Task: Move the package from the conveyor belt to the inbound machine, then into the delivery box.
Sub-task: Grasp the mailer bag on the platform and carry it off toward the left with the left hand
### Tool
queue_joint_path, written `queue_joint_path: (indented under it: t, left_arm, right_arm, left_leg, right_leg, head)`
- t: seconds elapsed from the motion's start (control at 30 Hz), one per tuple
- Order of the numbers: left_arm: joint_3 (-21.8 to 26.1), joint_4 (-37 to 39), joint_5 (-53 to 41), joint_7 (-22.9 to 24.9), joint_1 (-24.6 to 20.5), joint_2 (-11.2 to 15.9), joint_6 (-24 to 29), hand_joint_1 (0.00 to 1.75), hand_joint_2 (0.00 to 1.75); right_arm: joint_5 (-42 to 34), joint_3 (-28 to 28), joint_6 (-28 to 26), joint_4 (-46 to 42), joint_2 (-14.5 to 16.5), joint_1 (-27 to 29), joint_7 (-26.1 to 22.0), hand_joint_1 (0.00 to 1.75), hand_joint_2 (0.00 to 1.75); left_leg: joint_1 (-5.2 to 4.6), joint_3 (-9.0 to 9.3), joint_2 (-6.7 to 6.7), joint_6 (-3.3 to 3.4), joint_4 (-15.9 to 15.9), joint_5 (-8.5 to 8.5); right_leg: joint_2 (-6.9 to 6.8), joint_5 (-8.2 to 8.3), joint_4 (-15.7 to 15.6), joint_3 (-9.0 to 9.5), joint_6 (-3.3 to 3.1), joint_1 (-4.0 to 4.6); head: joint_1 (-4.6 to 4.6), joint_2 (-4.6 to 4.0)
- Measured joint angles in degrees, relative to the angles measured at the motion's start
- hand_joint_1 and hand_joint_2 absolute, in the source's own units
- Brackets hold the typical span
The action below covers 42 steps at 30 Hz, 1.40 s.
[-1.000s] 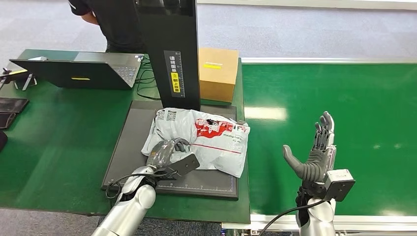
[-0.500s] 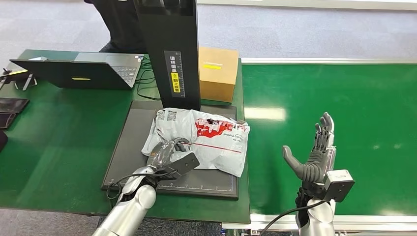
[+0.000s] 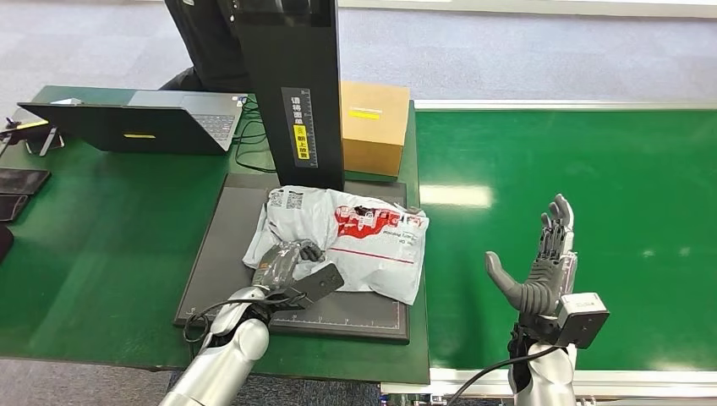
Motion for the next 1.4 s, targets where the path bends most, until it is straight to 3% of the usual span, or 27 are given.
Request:
queue_joint_path:
  t: [0.83,0.93,1.07,1.2,1.4]
  left_arm:
    - [0.51,-0.28,0.78,-0.97,1.03,0.03,0.87,1.75,1.75]
    - [1.36,-2.00,1.28,-1.70,2.33,0.10,4.36,1.75,1.75]
    - [4.81,-7.35,0.74,-1.19,4.14,0.87,13.44,1.75,1.75]
    - [10.28,-13.28,0.10,-0.60,5.11,2.49,21.55,1.75,1.75]
    - [20.18,-18.52,1.05,-0.57,6.48,4.09,28.46,1.75,1.75]
  right_arm:
    - [-0.11,0.00,-0.09,-0.01,0.00,0.27,0.01,0.00,1.75]
    - [-0.24,0.00,-0.14,-0.20,0.00,0.47,0.01,0.00,1.75]
    - [-0.51,-0.02,-0.35,-1.30,0.00,1.18,0.19,0.00,1.75]
    - [-1.03,-0.06,-0.73,-2.47,0.00,1.90,0.59,0.00,1.75]
    - [-2.11,-0.22,-2.34,-3.10,0.00,2.95,0.42,0.00,1.75]
  left_leg:
    - [0.00,-0.08,0.00,0.00,0.00,-0.01]
    - [0.00,-0.17,0.01,-0.01,0.00,-0.01]
    - [0.00,-0.40,0.01,-0.03,0.01,0.01]
    - [0.02,-0.47,0.01,-0.04,0.00,0.01]
    - [0.03,-0.55,0.01,-0.04,-0.01,0.00]
  right_leg:
    - [0.01,0.00,0.01,-0.08,-0.01,0.00]
    - [0.01,0.00,0.02,-0.18,-0.01,0.00]
    - [0.02,0.01,0.06,-0.44,-0.02,0.01]
    - [0.02,-0.01,0.09,-0.53,-0.05,0.02]
    - [0.02,-0.05,0.10,-0.60,-0.10,0.02]
  head:
    - [0.00,0.00]
    - [0.01,0.00]
    - [0.01,0.00]
    - [-0.01,0.00]
    - [0.00,0.00]
